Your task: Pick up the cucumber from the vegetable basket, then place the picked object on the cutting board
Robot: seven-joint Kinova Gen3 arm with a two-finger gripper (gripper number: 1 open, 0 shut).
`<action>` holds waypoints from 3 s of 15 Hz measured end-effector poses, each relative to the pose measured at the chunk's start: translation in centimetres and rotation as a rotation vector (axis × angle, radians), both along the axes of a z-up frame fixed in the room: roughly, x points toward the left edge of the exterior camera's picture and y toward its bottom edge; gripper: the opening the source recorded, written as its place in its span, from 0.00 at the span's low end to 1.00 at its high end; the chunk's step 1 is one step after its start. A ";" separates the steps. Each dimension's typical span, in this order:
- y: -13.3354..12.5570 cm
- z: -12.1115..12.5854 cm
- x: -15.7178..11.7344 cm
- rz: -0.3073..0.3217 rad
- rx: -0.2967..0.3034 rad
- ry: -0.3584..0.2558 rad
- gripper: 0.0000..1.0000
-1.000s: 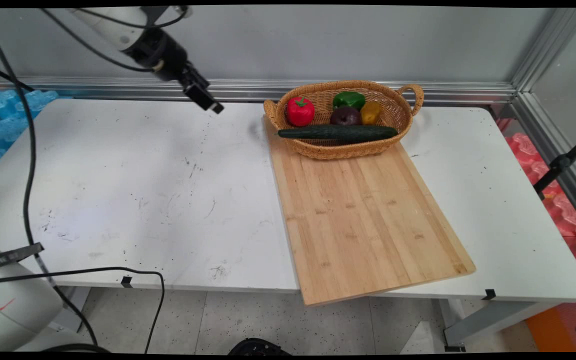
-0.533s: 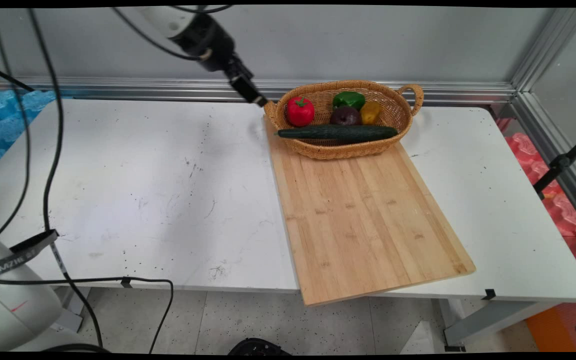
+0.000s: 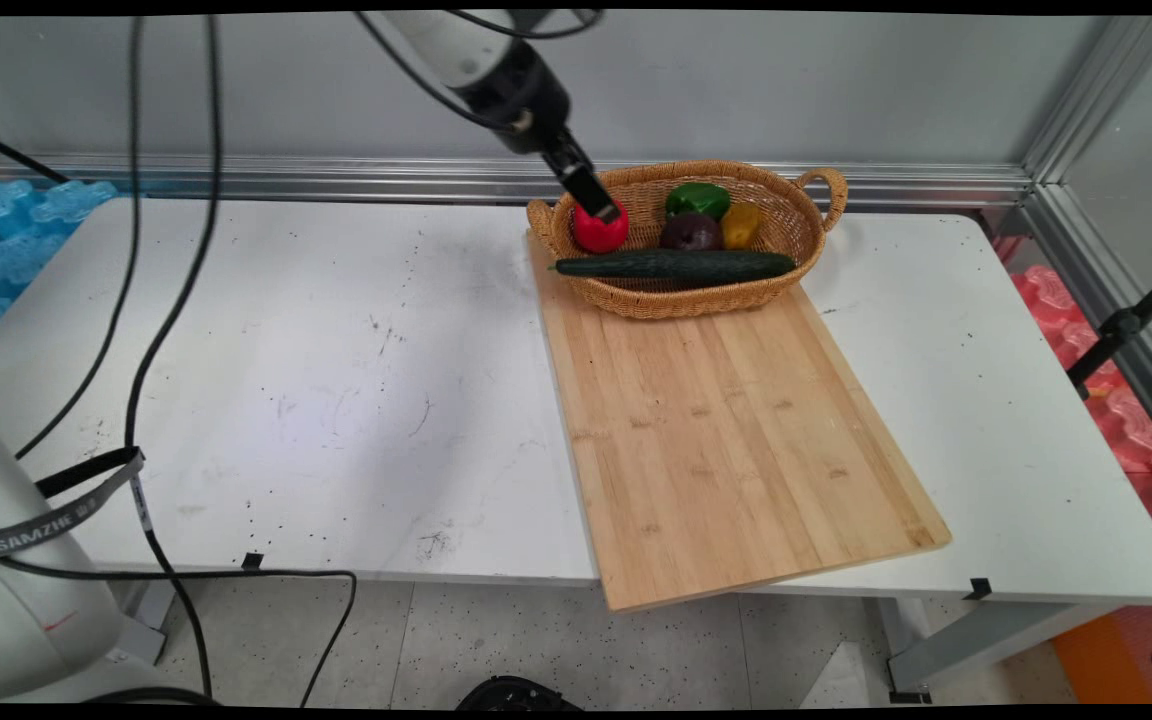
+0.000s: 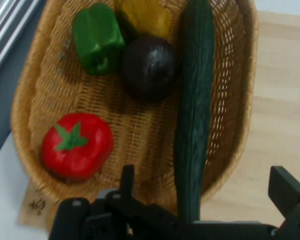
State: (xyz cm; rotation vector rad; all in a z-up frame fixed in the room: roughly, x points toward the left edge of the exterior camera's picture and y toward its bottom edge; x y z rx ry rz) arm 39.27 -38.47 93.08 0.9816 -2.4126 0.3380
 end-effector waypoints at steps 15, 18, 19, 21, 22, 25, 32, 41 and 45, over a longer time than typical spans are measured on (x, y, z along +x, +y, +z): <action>-7.7 -7.5 -8.0 0.039 0.116 -0.045 1.00; -8.6 -8.8 -8.8 0.043 0.138 -0.057 1.00; -8.8 -9.0 -8.9 0.044 0.142 -0.060 1.00; -9.2 -9.7 -9.2 0.043 0.153 -0.068 1.00; -9.3 -10.0 -9.4 0.041 0.157 -0.072 0.00; -9.6 -10.5 -9.6 0.032 0.160 -0.081 0.00; -9.5 -9.8 -9.3 -0.007 0.126 -0.090 0.00; -5.4 -3.2 -6.7 -0.096 0.031 -0.072 0.00; -2.4 0.6 -5.2 -0.134 -0.019 -0.040 0.00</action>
